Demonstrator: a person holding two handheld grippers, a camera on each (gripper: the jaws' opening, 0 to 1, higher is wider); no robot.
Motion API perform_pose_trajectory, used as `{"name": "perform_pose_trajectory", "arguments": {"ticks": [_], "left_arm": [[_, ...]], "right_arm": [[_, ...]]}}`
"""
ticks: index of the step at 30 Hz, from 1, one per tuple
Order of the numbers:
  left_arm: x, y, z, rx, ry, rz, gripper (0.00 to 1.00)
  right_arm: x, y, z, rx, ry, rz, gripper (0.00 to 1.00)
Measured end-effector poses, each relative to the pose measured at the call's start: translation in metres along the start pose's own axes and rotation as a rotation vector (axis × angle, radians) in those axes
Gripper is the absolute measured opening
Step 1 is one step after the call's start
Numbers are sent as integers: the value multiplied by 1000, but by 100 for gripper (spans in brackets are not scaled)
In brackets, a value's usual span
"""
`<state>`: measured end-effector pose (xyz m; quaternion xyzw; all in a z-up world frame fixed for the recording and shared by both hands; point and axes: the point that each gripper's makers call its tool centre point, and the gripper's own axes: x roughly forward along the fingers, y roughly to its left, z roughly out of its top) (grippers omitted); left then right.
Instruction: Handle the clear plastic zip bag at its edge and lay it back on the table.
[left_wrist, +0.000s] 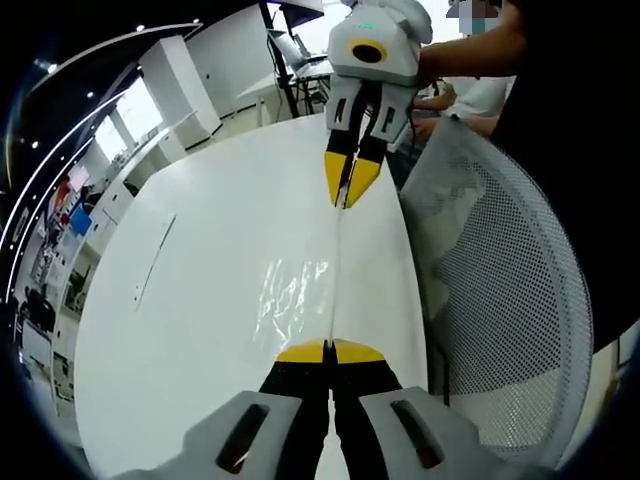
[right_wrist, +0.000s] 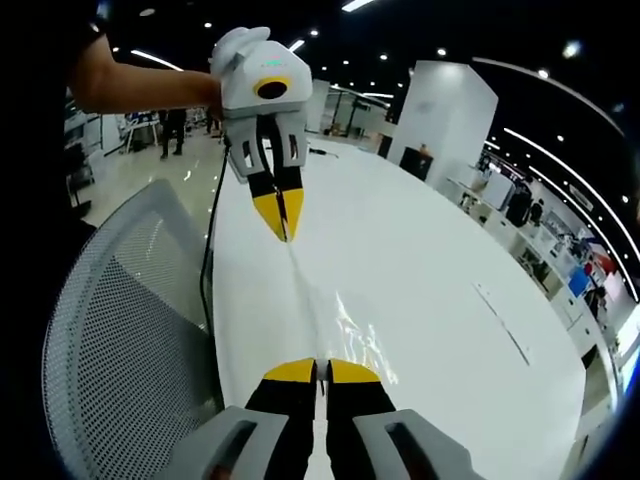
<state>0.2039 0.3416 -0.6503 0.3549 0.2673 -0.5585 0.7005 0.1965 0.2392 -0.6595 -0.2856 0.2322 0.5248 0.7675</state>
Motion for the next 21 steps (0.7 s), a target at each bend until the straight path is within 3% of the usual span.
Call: {"name": "perform_pose_trajectory", "arguments": {"ticks": [13,21], "left_arm": [[4,-3,10,28,-6,-6,0],[5,-4,18,41,-19,-11,0]], "right_arm": [[-7,1,-6,36,24,-28,0],[-16,2,0,81,-3,-33,7]]}}
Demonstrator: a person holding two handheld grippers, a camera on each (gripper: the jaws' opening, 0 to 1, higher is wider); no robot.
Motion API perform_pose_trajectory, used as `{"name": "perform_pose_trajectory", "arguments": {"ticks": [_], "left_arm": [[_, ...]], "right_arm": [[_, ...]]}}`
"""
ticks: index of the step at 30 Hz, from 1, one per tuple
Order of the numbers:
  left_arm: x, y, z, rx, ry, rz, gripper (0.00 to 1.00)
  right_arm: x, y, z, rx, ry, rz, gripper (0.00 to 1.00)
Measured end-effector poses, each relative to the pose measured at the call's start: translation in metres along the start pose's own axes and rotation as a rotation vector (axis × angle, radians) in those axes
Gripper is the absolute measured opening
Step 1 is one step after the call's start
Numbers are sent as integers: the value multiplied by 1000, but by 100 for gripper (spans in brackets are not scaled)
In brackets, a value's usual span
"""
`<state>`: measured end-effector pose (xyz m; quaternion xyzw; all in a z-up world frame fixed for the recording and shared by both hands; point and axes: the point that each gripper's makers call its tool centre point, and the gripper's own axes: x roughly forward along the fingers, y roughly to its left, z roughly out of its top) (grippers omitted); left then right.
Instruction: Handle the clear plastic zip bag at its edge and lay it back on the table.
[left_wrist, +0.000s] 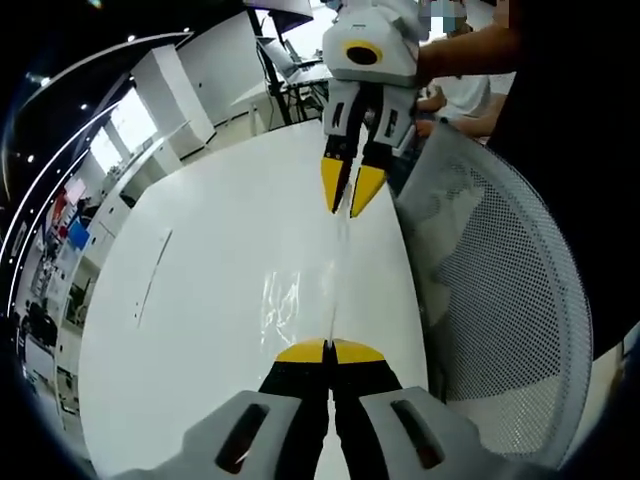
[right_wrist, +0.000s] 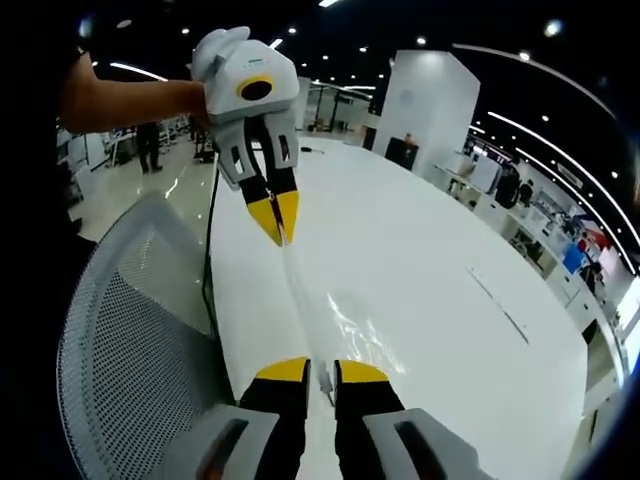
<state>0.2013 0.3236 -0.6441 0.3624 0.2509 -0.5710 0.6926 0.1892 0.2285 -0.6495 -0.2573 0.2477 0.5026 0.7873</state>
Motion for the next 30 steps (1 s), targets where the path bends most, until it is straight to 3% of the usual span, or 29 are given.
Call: {"name": "perform_pose_trajectory", "arguments": {"ticks": [17,30], "left_arm": [[3,5,7,43,-12,10,0],[-1,14,12,61,-36,56,0]], "right_arm": [[-26,-9,6,52,-21,-18,20],[-41,-22,29,94,-67,-35,20]]}}
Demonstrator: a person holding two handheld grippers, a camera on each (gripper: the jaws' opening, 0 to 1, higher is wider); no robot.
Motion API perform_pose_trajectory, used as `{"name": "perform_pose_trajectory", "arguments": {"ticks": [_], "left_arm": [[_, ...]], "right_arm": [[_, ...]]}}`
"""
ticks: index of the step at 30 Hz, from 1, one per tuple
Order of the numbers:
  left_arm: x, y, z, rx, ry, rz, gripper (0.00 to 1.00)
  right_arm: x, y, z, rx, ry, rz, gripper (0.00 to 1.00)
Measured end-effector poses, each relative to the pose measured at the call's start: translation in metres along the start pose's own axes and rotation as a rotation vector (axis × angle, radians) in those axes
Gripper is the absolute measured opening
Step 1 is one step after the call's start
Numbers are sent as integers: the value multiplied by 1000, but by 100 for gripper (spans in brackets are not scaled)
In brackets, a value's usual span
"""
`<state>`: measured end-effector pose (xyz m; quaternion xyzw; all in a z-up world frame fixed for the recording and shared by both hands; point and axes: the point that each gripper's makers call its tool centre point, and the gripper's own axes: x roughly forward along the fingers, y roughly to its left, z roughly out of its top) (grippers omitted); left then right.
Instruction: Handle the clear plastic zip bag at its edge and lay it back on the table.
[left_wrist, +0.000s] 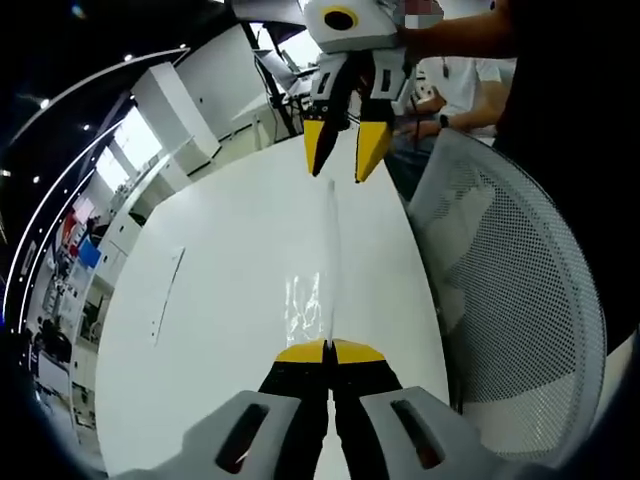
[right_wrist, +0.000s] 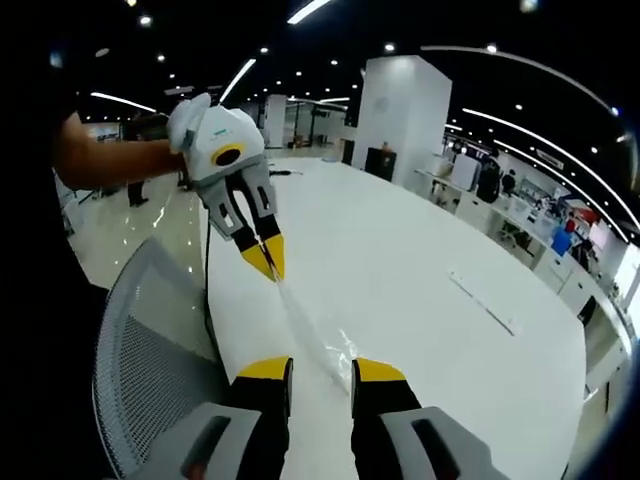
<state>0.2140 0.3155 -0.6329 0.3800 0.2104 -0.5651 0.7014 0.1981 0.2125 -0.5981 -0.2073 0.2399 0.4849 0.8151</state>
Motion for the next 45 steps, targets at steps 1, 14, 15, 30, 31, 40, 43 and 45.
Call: {"name": "perform_pose_trajectory", "arguments": {"ticks": [1,14,15,30,31,40,43,45], "left_arm": [[0,0,0,1,-1,0,0],[-1,-1,-2,26,6,9,0],[-1,-2,-1,30,5,9,0],[-3,-2,7,43,0,25,0],[-3,-2,7,42,-1,25,0],[-3,-1,12,25,-7,33,0],[-2,1,15,18,-15,43,0],[-2,1,18,18,-22,50,0]], "right_arm": [[0,-1,1,-3,1,-2,20],[1,-9,13,-67,27,9,20],[1,-10,14,-68,27,10,20],[21,-10,11,-108,57,47,19],[23,-9,11,-107,57,53,19],[34,-2,2,-94,71,93,19],[35,0,2,-92,70,103,18],[37,3,2,-93,73,111,18]]}}
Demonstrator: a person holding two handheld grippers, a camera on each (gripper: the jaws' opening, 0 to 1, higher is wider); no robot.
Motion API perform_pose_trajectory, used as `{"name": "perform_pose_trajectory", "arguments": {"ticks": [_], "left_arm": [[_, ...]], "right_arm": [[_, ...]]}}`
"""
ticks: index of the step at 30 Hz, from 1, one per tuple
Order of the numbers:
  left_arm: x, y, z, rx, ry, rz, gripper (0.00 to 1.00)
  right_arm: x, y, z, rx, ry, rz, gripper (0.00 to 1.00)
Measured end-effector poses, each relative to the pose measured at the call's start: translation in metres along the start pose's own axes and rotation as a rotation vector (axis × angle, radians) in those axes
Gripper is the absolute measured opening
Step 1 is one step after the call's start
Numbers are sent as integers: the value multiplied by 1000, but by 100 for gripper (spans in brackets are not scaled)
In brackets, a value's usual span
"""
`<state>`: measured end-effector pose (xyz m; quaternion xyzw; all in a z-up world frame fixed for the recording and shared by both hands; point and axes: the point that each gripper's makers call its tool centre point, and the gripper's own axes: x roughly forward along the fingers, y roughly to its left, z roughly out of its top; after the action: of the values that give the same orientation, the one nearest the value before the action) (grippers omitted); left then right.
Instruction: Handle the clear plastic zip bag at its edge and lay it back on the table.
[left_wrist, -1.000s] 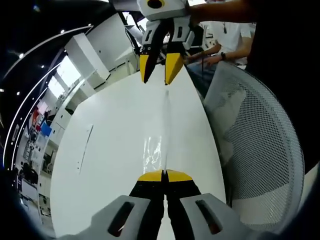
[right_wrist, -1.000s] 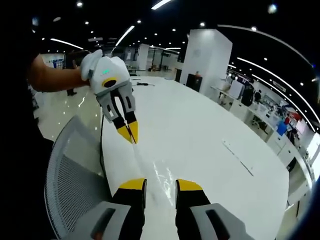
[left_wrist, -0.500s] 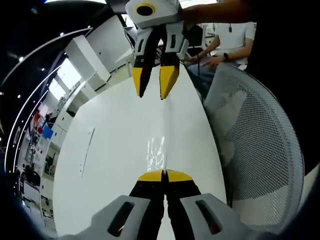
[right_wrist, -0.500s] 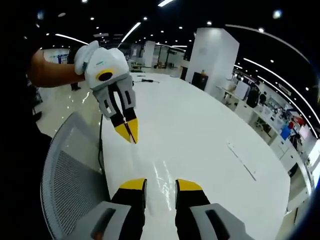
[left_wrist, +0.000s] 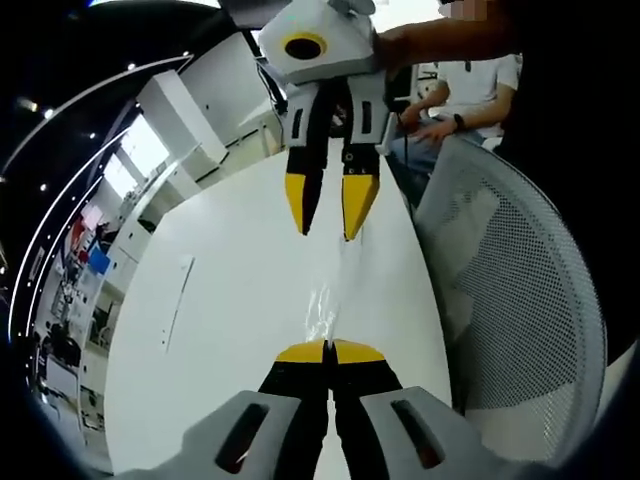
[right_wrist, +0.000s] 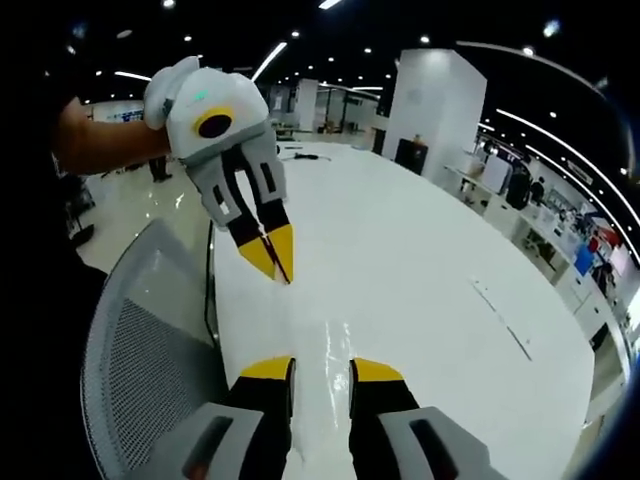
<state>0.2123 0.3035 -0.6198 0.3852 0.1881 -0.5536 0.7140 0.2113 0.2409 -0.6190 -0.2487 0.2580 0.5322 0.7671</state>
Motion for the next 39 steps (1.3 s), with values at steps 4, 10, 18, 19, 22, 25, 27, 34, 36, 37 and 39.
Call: {"name": "perform_pose_trajectory", "arguments": {"ticks": [4,10,18,19,22,25,27,34,36,37,39], "left_arm": [[-1,2,7,-5,-18,15,0],[-3,5,17,-17,-36,30,0],[-2,8,21,-19,-53,39,0],[-1,8,22,-20,-56,37,0],[1,9,22,-20,-63,36,0],[3,8,23,-7,-69,25,0],[1,9,24,1,-83,31,0],[-9,10,38,-15,-142,26,6],[-10,10,41,-8,-147,29,6],[-11,9,43,-4,-156,30,6],[-10,6,49,6,-170,18,4]], "right_arm": [[6,3,-1,1,6,12,17],[13,10,-5,35,-5,39,12],[9,8,-9,40,-4,37,0],[8,6,-9,39,-1,31,0],[7,5,-10,33,3,20,0],[7,4,-13,25,18,15,0],[8,5,-14,17,28,19,0],[11,6,-11,6,37,21,0],[11,6,-9,7,37,23,0],[10,6,-9,9,38,23,0],[11,6,-10,13,40,26,0]]}}
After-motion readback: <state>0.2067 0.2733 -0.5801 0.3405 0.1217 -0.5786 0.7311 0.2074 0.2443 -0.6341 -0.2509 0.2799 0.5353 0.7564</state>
